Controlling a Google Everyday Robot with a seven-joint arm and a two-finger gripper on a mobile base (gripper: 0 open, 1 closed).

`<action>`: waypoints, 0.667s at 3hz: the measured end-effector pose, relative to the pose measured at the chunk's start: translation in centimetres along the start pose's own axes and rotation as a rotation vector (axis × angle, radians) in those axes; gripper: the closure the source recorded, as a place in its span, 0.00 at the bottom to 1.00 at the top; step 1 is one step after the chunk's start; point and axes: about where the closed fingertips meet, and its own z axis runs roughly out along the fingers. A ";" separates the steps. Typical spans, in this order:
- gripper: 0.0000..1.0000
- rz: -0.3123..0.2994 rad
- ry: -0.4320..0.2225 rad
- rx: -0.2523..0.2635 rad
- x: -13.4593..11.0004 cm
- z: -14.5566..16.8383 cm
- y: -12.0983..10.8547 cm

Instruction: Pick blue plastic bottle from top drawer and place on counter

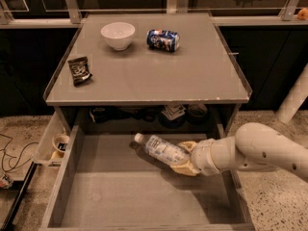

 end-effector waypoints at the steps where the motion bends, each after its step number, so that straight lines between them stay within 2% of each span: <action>1: 1.00 -0.032 -0.010 0.041 -2.2 -4.9 -0.8; 2: 1.00 -0.057 -0.022 0.079 -4.3 -11.0 -2.0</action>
Offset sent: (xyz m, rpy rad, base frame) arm -0.0009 -0.0964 0.1790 -0.0181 -0.1489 -0.0288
